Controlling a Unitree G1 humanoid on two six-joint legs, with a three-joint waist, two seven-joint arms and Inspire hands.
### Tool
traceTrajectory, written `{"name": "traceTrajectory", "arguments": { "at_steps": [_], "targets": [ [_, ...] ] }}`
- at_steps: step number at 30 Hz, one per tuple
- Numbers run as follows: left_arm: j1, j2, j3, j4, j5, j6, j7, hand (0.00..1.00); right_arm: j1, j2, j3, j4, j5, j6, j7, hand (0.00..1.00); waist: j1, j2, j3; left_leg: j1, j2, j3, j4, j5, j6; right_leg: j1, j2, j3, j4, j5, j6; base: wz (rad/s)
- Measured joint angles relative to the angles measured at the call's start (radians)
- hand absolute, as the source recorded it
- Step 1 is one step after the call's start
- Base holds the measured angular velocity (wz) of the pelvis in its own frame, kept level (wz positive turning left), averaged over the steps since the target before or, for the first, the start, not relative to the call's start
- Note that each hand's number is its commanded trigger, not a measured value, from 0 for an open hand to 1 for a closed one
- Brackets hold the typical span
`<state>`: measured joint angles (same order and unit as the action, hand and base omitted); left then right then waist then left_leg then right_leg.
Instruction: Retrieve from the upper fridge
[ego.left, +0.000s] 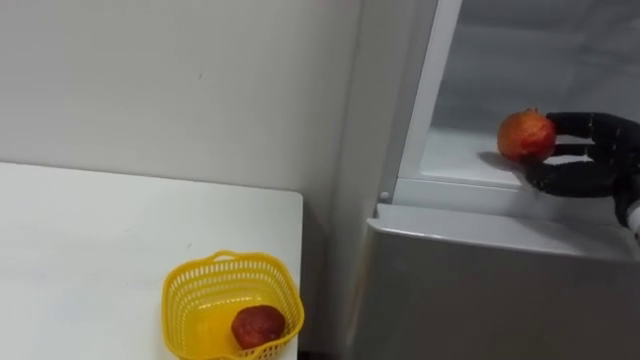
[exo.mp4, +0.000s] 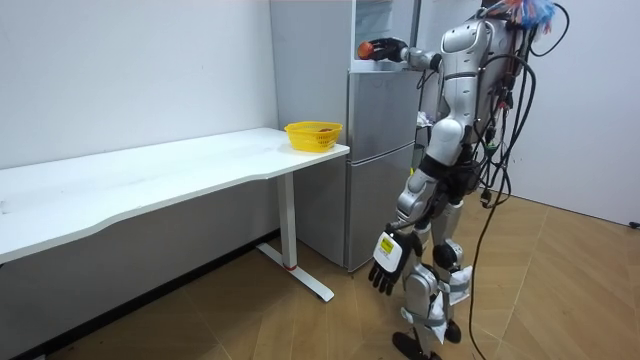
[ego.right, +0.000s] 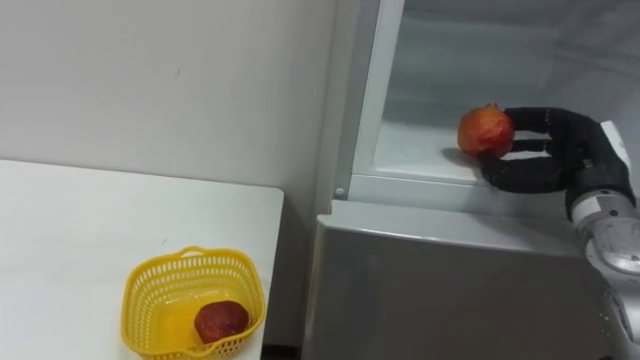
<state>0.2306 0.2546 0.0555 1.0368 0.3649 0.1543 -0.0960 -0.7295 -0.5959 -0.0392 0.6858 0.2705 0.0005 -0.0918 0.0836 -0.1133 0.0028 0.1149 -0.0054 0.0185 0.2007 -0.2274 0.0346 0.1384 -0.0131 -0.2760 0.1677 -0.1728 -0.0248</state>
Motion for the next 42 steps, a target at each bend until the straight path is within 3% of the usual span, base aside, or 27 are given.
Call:
{"name": "traceTrajectory", "arguments": {
  "at_steps": [13,15,22,28,31,36,42],
  "targets": [
    [-0.004,0.0,0.0,0.0,0.0,0.002,0.004,0.0,-0.005,-0.003,0.0,-0.001,0.008,0.001,0.014,1.0,0.006,0.0,-0.0004,-0.004,0.002,-0.003,-0.001,0.0,0.0,-0.004,-0.002,0.003,-0.001,0.0,0.0,0.0],
    [-0.004,0.0,0.0,0.0,0.0,0.002,0.004,0.0,-0.005,-0.003,0.0,-0.007,0.011,0.002,0.008,1.0,0.007,0.001,-0.0051,-0.012,0.002,-0.003,-0.002,0.0,0.0,-0.012,-0.001,0.001,0.001,0.0,0.0,0.0],
    [-0.005,0.0,0.0,0.002,0.0,0.001,0.004,0.0,-0.005,0.004,0.013,-0.036,0.007,0.014,-0.021,1.0,0.005,0.005,-0.0072,-0.017,0.002,0.003,0.004,0.0,0.0,-0.014,-0.004,0.001,0.002,0.0,0.0,-0.01],
    [-0.004,-0.001,0.001,0.006,-0.001,-0.005,0.012,0.0,0.104,0.012,0.017,-0.253,-0.006,0.023,-0.074,1.0,0.002,0.006,-0.0072,-0.016,0.002,0.006,0.003,0.0,0.0,-0.017,-0.003,0.007,0.001,0.0,0.0,-0.01],
    [-0.001,-0.003,0.0,0.007,-0.001,-0.019,0.044,0.0,0.167,0.017,0.018,-0.361,-0.012,0.021,-0.09,1.0,0.003,0.014,-0.0042,-0.011,0.002,0.008,0.006,0.0,0.0,-0.017,-0.003,0.029,0.0,0.0,0.0,-0.03],
    [0.001,-0.007,0.0,0.006,0.0,-0.026,0.053,0.0,0.206,0.055,0.018,-0.43,-0.056,0.021,-0.13,1.0,-0.003,0.038,-0.0057,-0.012,0.002,0.01,0.005,0.0,0.0,-0.015,-0.002,0.027,0.002,0.0,0.0,-0.01],
    [0.013,-0.011,-0.001,0.005,0.0,-0.026,0.07,0.0,0.222,0.073,0.017,-0.521,-0.083,0.021,-0.178,1.0,-0.026,0.06,-0.0058,-0.007,0.006,0.022,0.003,0.0,-0.001,-0.015,0.0,0.031,0.004,0.0,0.0,-0.03]
  ]
}}
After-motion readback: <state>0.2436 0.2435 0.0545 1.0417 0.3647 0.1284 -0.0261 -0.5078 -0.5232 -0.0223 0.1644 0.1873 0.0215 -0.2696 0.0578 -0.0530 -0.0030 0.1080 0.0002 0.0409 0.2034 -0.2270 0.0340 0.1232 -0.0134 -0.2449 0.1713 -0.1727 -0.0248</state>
